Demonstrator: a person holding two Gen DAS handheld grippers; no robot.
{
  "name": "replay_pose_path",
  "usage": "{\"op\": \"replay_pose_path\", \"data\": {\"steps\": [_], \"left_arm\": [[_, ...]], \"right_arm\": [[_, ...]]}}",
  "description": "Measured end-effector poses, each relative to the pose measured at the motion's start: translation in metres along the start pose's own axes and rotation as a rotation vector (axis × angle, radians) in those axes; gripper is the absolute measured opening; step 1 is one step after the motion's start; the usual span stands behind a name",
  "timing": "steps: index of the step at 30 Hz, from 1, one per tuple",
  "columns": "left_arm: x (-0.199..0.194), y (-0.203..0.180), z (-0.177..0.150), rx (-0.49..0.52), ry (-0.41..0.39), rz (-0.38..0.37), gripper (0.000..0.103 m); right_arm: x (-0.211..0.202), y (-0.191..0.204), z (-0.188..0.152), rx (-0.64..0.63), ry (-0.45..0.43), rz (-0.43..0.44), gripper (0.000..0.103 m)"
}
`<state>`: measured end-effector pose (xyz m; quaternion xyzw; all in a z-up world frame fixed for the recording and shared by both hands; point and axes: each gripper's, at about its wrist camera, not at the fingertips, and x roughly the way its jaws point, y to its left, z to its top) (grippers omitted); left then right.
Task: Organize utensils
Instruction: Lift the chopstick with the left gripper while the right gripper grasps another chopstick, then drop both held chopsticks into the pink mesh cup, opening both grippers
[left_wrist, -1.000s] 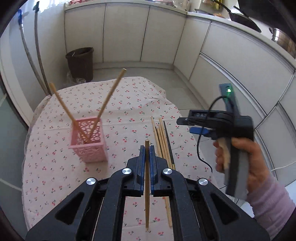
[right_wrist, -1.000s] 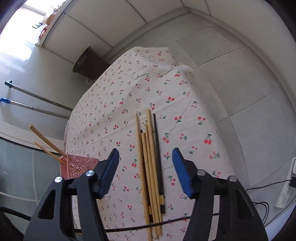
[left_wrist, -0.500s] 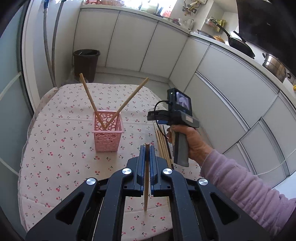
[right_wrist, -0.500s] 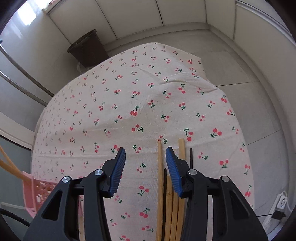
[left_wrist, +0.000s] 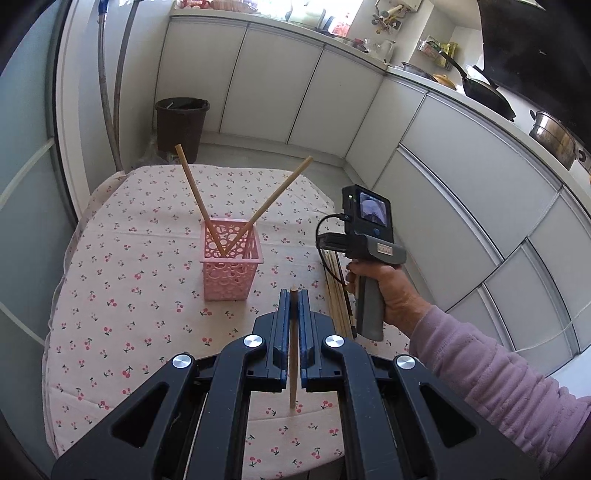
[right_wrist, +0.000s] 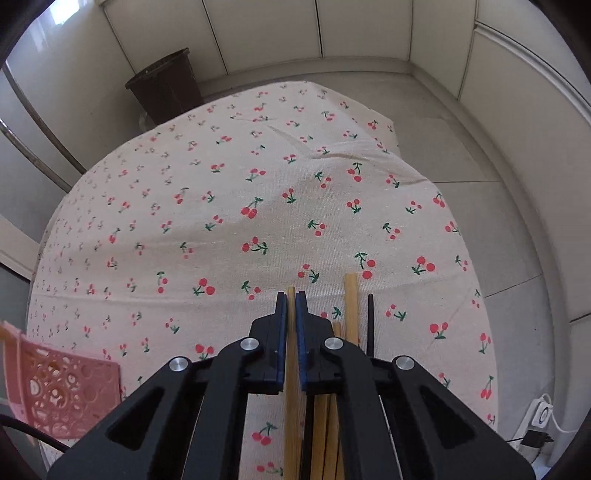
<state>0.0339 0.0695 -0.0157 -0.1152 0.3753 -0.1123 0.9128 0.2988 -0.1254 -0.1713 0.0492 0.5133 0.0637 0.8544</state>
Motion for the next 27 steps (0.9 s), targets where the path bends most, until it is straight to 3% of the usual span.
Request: {"op": "replay_pose_path", "data": {"steps": [6, 15, 20, 27], "left_arm": [[-0.027, 0.002, 0.002, -0.006, -0.088, 0.005, 0.004], [-0.057, 0.003, 0.013, -0.058, -0.193, 0.023, 0.004], [-0.074, 0.008, 0.033, -0.084, -0.251, 0.031, 0.003], [-0.086, 0.015, 0.083, -0.133, -0.356, 0.056, 0.003]], "right_arm": [[-0.109, 0.011, -0.03, -0.092, -0.146, 0.05, 0.005], [-0.242, 0.02, -0.081, -0.07, -0.309, 0.175, 0.005], [-0.295, 0.029, -0.086, -0.087, -0.38, 0.23, 0.005], [-0.348, 0.051, -0.066, -0.114, -0.486, 0.31, 0.005]]}}
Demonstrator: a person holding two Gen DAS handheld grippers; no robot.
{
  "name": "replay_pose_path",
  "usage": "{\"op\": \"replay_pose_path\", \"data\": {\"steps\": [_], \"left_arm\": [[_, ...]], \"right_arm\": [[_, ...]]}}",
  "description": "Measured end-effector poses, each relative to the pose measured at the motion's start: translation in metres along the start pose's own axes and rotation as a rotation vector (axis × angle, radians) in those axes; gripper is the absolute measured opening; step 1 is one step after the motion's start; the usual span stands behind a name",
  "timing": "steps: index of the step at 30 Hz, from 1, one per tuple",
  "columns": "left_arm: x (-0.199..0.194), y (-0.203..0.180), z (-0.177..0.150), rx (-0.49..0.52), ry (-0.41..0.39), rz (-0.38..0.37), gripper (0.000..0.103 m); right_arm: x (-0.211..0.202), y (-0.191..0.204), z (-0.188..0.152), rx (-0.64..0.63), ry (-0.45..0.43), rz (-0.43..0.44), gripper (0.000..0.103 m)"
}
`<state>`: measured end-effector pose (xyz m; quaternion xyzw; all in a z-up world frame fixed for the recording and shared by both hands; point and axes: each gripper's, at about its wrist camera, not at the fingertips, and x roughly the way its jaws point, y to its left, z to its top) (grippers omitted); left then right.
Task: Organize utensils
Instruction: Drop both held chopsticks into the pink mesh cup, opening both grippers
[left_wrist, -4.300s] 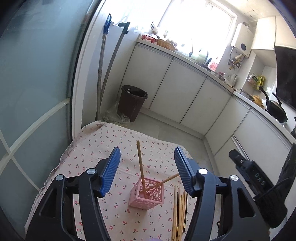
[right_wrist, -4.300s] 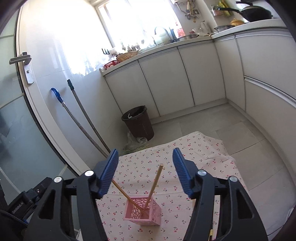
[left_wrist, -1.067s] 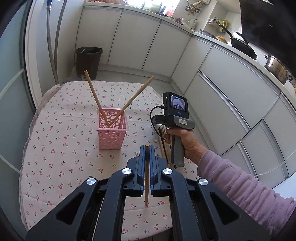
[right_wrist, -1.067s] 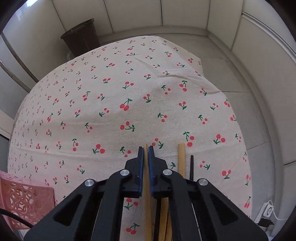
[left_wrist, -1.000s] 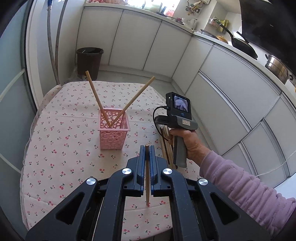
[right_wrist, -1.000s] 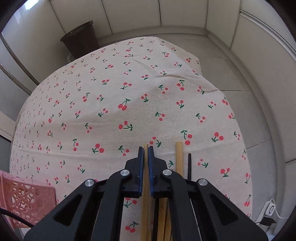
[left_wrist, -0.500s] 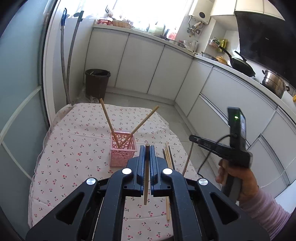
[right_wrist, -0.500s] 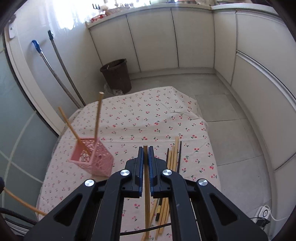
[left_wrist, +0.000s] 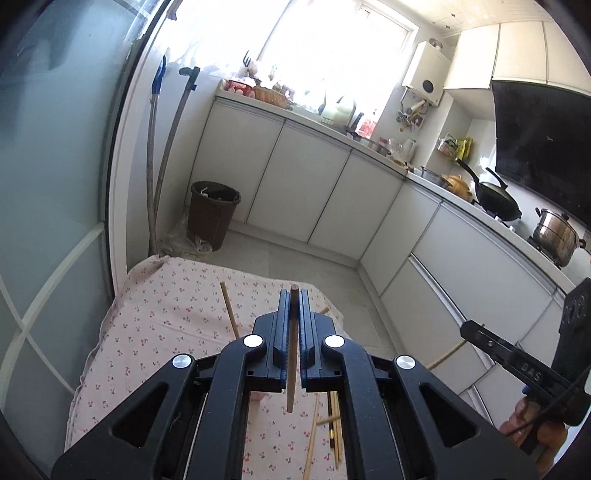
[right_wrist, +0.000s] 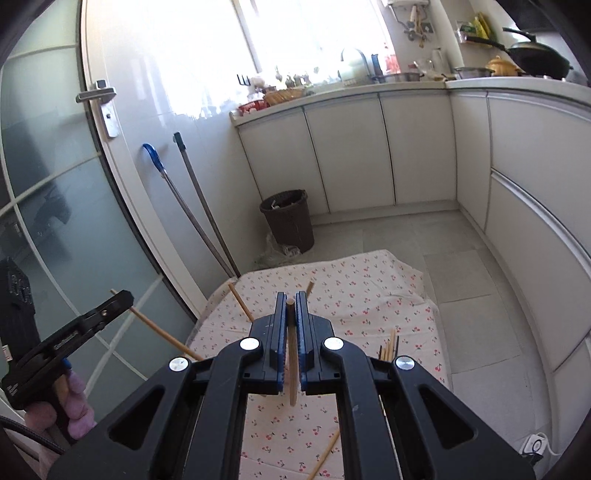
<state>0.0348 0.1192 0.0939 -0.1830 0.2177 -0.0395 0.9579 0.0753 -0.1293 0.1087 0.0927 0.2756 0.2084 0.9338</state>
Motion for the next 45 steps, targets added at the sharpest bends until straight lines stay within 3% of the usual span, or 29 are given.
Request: {"op": "replay_pose_path", "data": {"steps": [8, 11, 13, 15, 20, 24, 34, 37, 38, 39, 40, 45], "left_arm": [[0.044, 0.009, 0.025, -0.022, -0.031, 0.074, 0.003], [0.07, 0.017, 0.018, -0.036, 0.009, 0.101, 0.004], [0.09, 0.024, 0.012, -0.044, 0.085, 0.111, 0.006], [0.099, 0.037, 0.006, -0.103, 0.129, 0.144, 0.009], [0.069, 0.06, 0.011, -0.217, 0.06, 0.207, 0.018], [0.039, 0.069, 0.019, -0.269, -0.01, 0.208, 0.028], [0.043, 0.067, 0.019, -0.264, 0.024, 0.182, 0.031], [0.056, 0.062, 0.012, -0.234, 0.065, 0.19, 0.032], [0.061, 0.06, 0.009, -0.221, 0.083, 0.189, 0.032], [0.063, 0.058, 0.006, -0.208, 0.095, 0.186, 0.032], [0.065, 0.054, 0.004, -0.193, 0.103, 0.181, 0.033], [0.063, 0.033, -0.001, -0.101, 0.091, 0.18, 0.041]], "right_arm": [[0.017, 0.009, 0.03, 0.031, -0.052, 0.064, 0.005], [0.028, 0.008, 0.033, 0.043, -0.056, 0.068, 0.005], [0.037, 0.007, 0.033, 0.057, -0.055, 0.069, 0.005], [0.045, 0.004, 0.032, 0.068, -0.052, 0.063, 0.005], [0.061, 0.001, 0.031, 0.08, -0.052, 0.03, 0.005], [0.073, 0.003, 0.033, 0.084, -0.052, 0.006, 0.005], [0.125, 0.014, 0.034, 0.087, -0.061, -0.063, 0.005], [0.147, 0.01, 0.021, 0.127, -0.017, -0.057, 0.012], [0.149, 0.008, 0.017, 0.137, -0.003, -0.057, 0.022], [0.149, 0.007, 0.013, 0.142, 0.001, -0.062, 0.042], [0.146, 0.008, 0.009, 0.136, -0.005, -0.072, 0.047], [0.123, 0.018, 0.0, 0.031, -0.009, -0.12, 0.049]]}}
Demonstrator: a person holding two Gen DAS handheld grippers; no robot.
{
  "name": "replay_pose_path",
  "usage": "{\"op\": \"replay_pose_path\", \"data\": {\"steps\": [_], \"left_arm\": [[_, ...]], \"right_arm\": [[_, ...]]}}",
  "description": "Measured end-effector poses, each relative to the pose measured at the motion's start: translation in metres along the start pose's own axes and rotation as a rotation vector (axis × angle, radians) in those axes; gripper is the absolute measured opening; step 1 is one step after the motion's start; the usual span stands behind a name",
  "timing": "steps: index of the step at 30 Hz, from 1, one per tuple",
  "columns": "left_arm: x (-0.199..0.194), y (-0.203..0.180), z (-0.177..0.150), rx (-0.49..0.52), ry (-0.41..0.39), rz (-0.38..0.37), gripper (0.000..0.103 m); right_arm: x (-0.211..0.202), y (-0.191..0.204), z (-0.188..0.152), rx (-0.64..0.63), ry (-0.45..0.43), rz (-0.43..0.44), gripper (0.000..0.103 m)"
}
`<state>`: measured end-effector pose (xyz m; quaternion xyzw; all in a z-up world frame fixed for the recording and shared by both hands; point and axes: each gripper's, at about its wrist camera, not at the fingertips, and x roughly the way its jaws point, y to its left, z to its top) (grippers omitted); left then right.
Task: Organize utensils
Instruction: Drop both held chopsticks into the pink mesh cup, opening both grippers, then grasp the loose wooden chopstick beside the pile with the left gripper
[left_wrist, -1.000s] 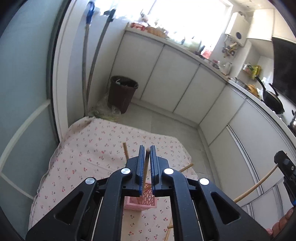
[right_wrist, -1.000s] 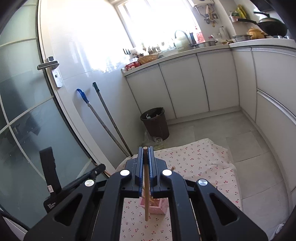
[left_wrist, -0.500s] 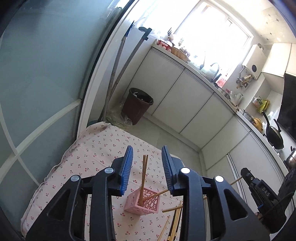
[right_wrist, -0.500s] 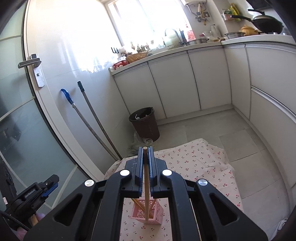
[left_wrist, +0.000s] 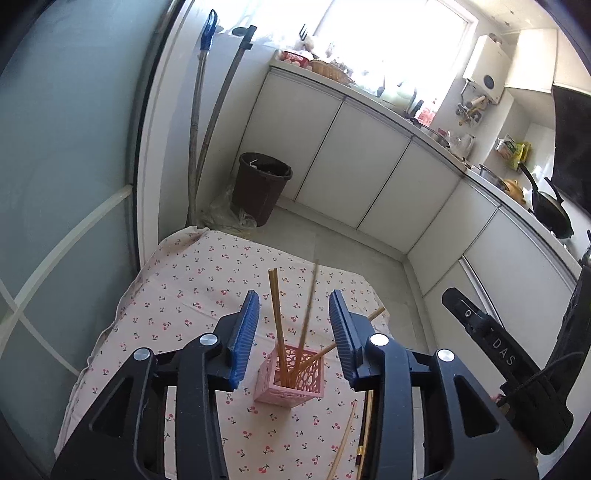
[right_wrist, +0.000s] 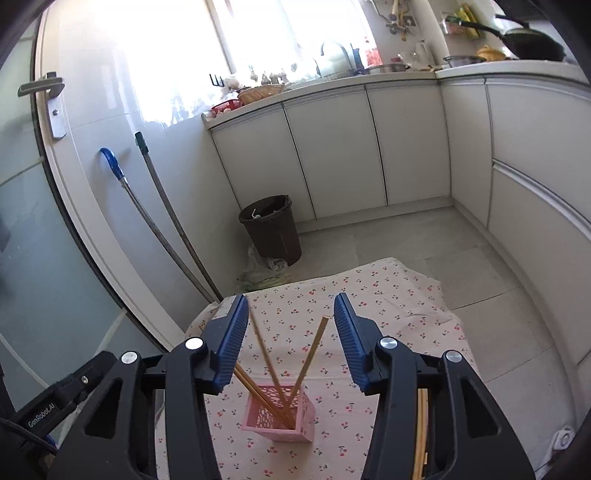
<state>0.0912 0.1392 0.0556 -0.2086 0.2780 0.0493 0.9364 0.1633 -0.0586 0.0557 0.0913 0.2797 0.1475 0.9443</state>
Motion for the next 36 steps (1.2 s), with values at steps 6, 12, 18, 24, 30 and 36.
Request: {"op": "replay_pose_path", "data": {"steps": [6, 12, 18, 24, 30, 36], "left_arm": [[0.002, -0.018, -0.012, 0.079, 0.003, 0.03, 0.054], [0.014, -0.03, -0.033, 0.149, 0.047, 0.073, 0.064], [0.028, -0.04, -0.053, 0.198, 0.094, 0.087, 0.074], [0.051, -0.052, -0.076, 0.248, 0.164, 0.101, 0.089], [0.097, -0.07, -0.113, 0.354, 0.339, 0.125, 0.093], [0.147, -0.094, -0.154, 0.421, 0.514, 0.128, 0.094]], "right_arm": [[-0.027, 0.004, -0.018, -0.1, -0.017, -0.058, 0.056], [-0.043, -0.014, -0.035, -0.111, -0.019, -0.111, 0.071], [-0.051, -0.044, -0.051, -0.113, 0.0, -0.18, 0.087], [-0.053, -0.079, -0.062, -0.1, 0.041, -0.223, 0.096], [-0.054, -0.128, -0.067, -0.013, 0.113, -0.252, 0.096], [-0.046, -0.169, -0.065, 0.162, 0.225, -0.232, 0.096]]}}
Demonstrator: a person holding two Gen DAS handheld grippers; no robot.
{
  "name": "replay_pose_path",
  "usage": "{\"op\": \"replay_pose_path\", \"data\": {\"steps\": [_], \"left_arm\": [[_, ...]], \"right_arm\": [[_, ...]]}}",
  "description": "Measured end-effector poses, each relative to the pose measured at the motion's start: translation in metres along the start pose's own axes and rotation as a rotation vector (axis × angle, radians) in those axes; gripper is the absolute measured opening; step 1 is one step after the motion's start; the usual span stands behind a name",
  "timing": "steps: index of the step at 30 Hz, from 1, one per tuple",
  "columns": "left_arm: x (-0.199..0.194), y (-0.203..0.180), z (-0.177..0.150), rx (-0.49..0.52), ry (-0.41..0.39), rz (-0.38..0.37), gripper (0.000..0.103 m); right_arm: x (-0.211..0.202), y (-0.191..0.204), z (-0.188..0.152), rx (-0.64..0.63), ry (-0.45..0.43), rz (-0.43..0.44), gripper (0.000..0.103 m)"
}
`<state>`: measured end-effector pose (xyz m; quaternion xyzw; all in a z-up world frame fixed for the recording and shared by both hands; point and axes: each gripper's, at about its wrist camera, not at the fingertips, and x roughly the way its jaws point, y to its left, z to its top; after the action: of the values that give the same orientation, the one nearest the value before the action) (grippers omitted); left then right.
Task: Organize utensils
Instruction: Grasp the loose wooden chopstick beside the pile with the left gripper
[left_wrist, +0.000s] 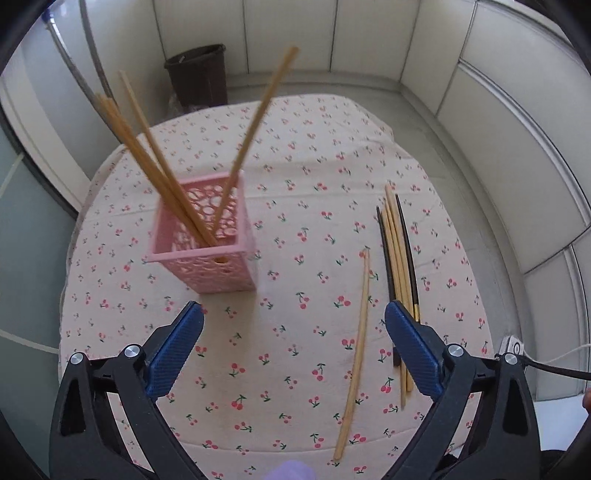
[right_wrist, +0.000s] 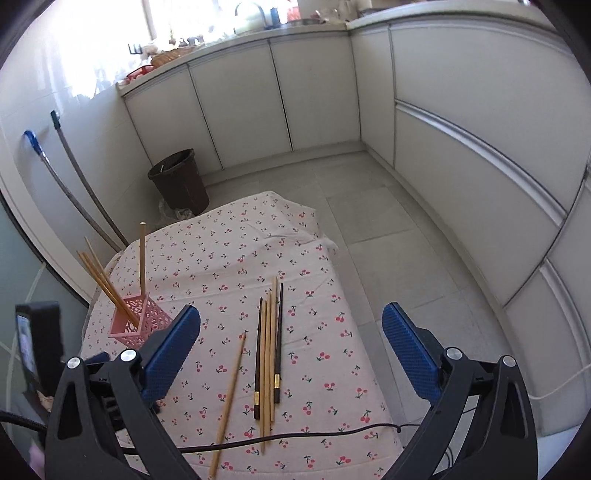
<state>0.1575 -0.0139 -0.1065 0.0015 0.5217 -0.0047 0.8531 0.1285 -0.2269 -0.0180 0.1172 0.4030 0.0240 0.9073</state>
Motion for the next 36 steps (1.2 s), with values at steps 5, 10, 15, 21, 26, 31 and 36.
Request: {"op": "replay_pose_path", "data": {"steps": [5, 10, 15, 21, 26, 31, 36], "left_arm": [[0.058, -0.031, 0.009, 0.046, 0.131, 0.022, 0.094], [0.093, -0.046, 0.02, 0.05, 0.181, 0.04, 0.089], [0.11, -0.046, 0.028, 0.008, 0.189, 0.008, 0.077], [0.129, -0.047, 0.036, 0.008, 0.243, 0.003, 0.064], [0.119, -0.061, 0.03, 0.08, 0.27, 0.012, 0.03], [0.112, -0.07, 0.012, 0.115, 0.226, -0.004, 0.005], [0.098, -0.058, -0.009, 0.104, 0.168, -0.044, 0.005]], "right_arm": [[0.016, -0.008, -0.001, -0.008, 0.071, 0.001, 0.096], [0.039, -0.019, 0.003, 0.017, 0.153, -0.009, 0.096], [0.054, -0.042, 0.013, 0.128, 0.206, 0.029, 0.096], [0.067, -0.072, 0.018, 0.277, 0.262, 0.087, 0.096], [0.082, -0.079, 0.02, 0.293, 0.279, 0.044, 0.096], [0.1, -0.077, 0.016, 0.282, 0.316, 0.018, 0.096], [0.131, -0.062, 0.018, 0.258, 0.322, 0.077, 0.096]]}}
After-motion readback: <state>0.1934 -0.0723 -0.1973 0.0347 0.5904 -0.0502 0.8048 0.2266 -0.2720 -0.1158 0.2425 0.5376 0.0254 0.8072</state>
